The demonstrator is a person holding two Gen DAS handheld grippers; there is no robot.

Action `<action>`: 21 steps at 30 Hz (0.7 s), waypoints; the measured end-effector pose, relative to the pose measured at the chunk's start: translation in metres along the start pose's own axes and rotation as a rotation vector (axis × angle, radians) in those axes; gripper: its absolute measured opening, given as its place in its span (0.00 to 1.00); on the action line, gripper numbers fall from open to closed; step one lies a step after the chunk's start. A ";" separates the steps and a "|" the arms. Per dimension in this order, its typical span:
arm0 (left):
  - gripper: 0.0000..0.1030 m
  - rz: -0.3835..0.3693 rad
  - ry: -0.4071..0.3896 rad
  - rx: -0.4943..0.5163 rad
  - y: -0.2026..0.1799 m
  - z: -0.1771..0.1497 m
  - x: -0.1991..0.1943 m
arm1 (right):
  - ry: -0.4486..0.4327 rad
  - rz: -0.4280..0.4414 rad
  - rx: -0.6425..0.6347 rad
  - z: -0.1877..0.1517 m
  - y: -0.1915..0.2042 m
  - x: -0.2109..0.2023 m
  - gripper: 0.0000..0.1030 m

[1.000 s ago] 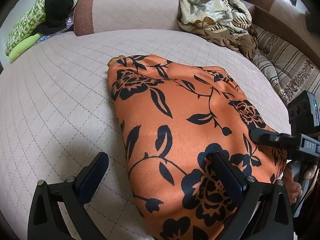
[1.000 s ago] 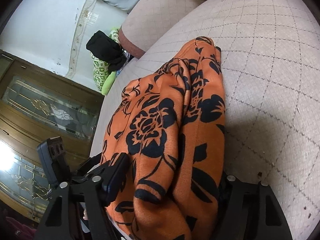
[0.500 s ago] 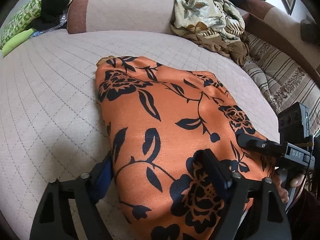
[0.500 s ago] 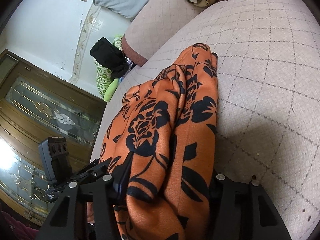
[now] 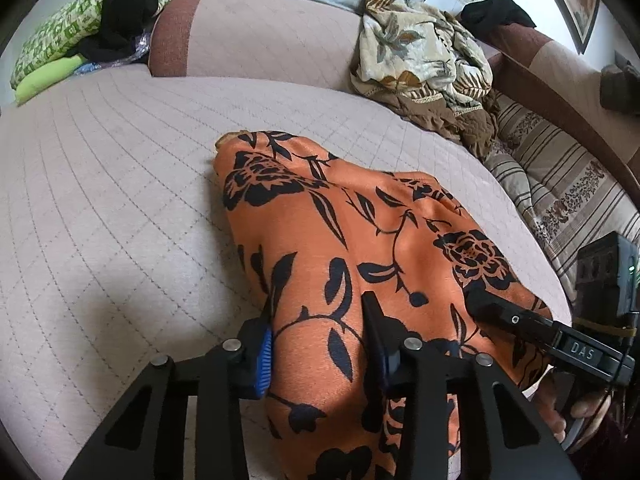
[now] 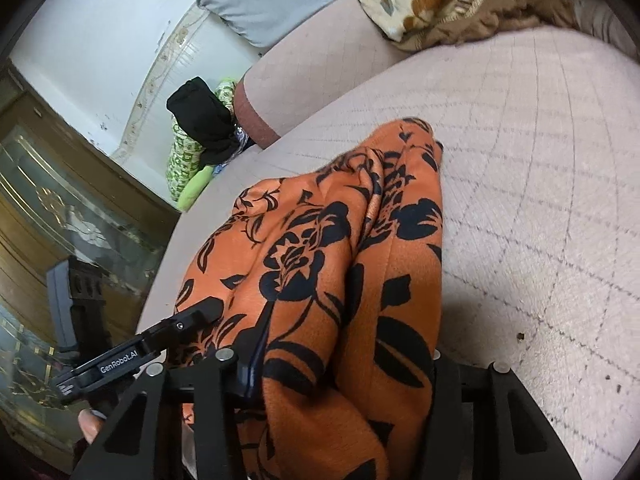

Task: Fold small clothes

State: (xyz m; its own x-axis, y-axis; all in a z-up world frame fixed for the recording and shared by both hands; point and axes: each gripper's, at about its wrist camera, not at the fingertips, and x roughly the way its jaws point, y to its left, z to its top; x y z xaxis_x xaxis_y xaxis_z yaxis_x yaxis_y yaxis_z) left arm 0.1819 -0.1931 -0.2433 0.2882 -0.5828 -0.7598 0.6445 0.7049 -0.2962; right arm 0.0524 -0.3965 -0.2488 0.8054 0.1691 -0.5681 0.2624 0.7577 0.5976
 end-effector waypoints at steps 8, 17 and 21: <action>0.38 0.017 -0.064 -0.049 0.024 0.005 -0.028 | 0.017 0.028 -0.104 0.011 0.054 -0.003 0.49; 0.38 0.082 -0.137 -0.105 0.069 0.000 -0.068 | 0.017 0.097 -0.169 0.009 0.108 0.017 0.48; 0.38 0.113 -0.162 -0.137 0.089 -0.004 -0.084 | 0.023 0.128 -0.196 0.003 0.134 0.029 0.48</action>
State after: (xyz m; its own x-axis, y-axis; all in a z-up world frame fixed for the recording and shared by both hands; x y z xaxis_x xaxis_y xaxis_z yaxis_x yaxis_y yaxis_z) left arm 0.2126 -0.0802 -0.2083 0.4704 -0.5462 -0.6930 0.5027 0.8114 -0.2983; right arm 0.1123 -0.2920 -0.1836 0.8127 0.2840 -0.5088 0.0489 0.8369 0.5452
